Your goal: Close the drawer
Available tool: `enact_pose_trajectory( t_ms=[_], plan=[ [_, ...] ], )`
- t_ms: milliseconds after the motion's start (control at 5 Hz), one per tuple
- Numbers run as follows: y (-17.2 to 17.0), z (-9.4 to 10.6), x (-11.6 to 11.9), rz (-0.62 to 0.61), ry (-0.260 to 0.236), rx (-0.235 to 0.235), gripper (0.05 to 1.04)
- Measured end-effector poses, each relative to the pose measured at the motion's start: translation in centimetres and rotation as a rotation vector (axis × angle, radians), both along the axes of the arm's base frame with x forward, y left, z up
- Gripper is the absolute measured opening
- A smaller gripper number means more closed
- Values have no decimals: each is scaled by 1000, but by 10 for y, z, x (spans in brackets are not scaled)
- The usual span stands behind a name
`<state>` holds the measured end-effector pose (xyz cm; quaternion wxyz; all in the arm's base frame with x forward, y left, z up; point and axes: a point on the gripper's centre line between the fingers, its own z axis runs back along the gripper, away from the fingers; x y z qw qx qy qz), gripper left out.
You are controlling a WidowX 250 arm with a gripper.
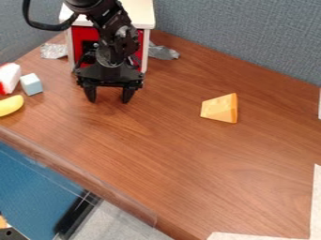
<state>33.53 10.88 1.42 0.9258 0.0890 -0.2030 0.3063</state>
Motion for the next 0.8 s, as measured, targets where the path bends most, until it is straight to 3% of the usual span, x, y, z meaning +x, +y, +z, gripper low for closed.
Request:
enact_pose_trajectory(
  t_ms=[200,400,600,800],
  plan=[
    [-14,-1,-5,-55,59,-16,1001],
    [-59,5,-40,-235,159,-36,1000],
    [-89,32,-74,-344,181,-69,999],
    [-106,60,-89,-422,192,-99,1000]
  ],
)
